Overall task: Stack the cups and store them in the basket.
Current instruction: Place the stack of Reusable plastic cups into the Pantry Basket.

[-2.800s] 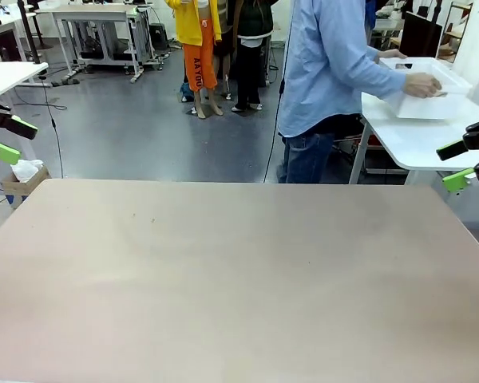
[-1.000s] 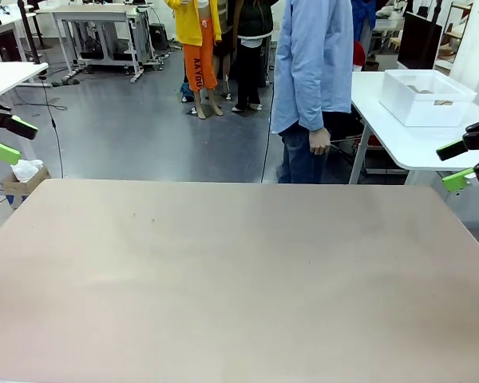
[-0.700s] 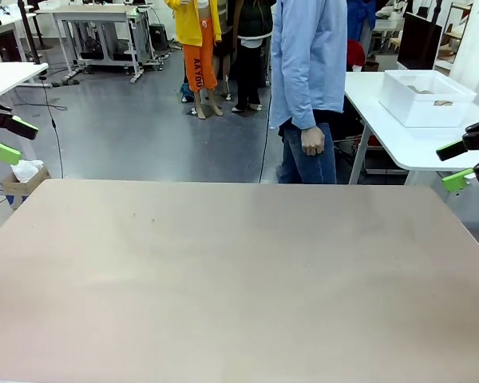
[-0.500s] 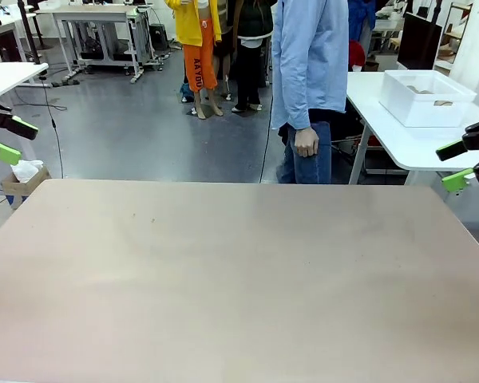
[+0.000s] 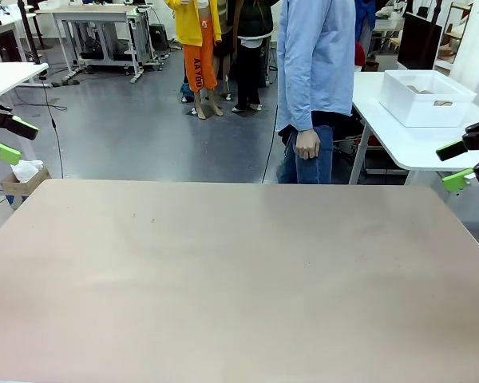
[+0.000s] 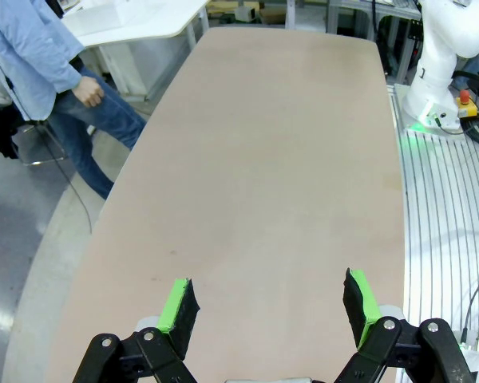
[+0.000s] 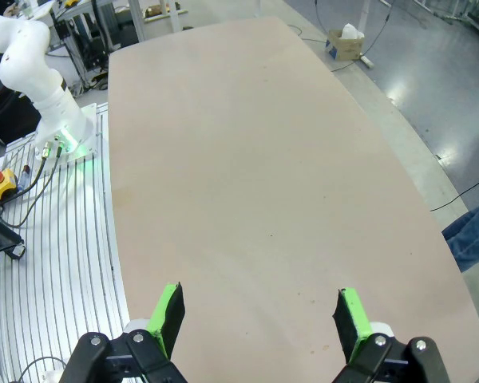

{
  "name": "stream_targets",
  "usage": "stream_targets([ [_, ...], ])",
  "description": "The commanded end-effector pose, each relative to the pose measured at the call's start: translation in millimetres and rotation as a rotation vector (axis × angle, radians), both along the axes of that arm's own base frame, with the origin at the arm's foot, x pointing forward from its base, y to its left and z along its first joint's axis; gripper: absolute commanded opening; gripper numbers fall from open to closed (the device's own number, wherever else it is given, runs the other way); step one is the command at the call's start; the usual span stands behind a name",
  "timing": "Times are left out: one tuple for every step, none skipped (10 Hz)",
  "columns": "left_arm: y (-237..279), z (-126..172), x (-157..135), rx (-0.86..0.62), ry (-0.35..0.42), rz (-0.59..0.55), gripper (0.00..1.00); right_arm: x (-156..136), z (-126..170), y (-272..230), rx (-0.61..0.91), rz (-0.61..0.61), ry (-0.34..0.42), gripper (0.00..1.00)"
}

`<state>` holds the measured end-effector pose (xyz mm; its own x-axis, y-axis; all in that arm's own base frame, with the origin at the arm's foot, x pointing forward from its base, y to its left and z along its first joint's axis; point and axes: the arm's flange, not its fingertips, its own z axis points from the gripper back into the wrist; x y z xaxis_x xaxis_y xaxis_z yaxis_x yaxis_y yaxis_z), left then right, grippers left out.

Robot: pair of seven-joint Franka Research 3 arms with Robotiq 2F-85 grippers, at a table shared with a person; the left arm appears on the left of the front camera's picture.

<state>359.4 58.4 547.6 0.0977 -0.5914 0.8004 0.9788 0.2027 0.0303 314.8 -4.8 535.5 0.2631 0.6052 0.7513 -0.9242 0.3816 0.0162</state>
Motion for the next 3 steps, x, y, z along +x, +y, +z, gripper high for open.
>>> stream_targets([
  [-0.1,3.6,0.6,-0.010,0.006,-0.001,0.95,0.6,0.4,0.6,-0.004,-0.006,-0.003,1.00],
  [-0.1,3.6,0.6,-0.010,0.006,-0.001,0.95,0.6,0.4,0.6,-0.004,-0.006,-0.003,1.00],
  [-0.1,3.6,0.6,-0.010,0.006,-0.001,0.95,0.6,0.4,0.6,-0.004,-0.006,-0.003,1.00],
])
